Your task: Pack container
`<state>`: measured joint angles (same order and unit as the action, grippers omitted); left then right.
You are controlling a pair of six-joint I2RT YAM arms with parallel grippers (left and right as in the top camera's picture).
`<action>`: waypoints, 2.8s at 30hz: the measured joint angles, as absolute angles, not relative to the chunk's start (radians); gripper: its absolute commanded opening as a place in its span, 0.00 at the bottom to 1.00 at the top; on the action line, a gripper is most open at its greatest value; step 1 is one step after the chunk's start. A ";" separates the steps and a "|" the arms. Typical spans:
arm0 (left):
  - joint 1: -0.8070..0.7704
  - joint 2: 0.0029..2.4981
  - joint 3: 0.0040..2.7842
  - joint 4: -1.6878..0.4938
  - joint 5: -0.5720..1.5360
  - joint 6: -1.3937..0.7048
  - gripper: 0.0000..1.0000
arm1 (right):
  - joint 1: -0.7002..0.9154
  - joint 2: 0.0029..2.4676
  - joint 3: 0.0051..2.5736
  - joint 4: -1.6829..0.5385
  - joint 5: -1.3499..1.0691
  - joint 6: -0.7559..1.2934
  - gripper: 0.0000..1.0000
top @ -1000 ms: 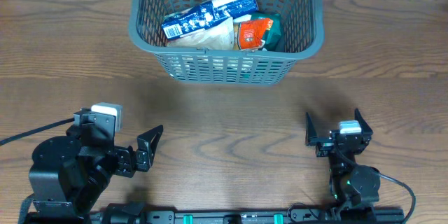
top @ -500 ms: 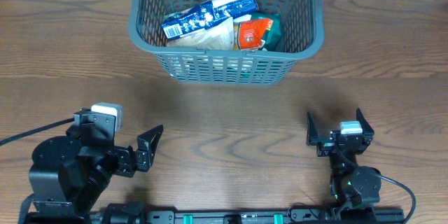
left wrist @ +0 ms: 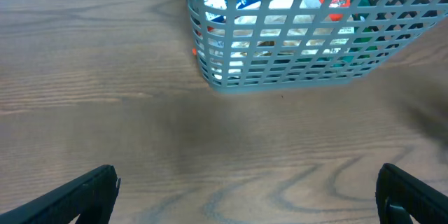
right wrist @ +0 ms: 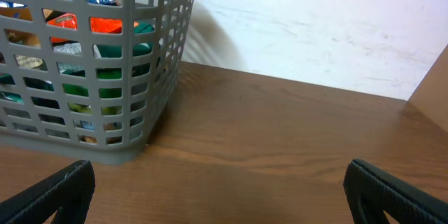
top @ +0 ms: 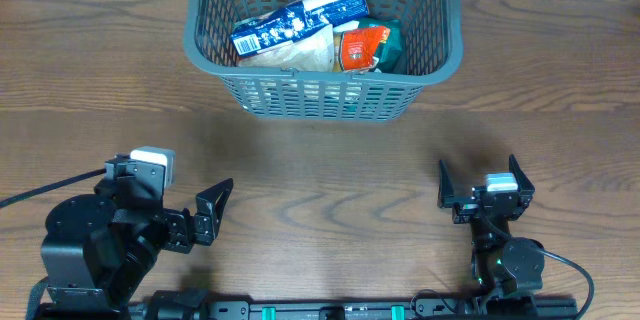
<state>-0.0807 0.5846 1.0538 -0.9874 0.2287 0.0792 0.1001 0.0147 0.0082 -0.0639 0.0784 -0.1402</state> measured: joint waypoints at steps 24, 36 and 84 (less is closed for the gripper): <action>-0.109 0.149 0.414 -0.104 0.176 0.265 0.99 | 0.100 0.014 0.008 -0.064 0.078 -0.140 0.99; -0.140 0.012 0.229 -0.006 0.131 0.366 0.99 | 0.100 0.014 0.008 -0.064 0.078 -0.140 0.99; -0.111 0.010 0.019 -0.029 0.041 0.183 0.99 | 0.100 0.013 0.008 -0.064 0.078 -0.141 0.99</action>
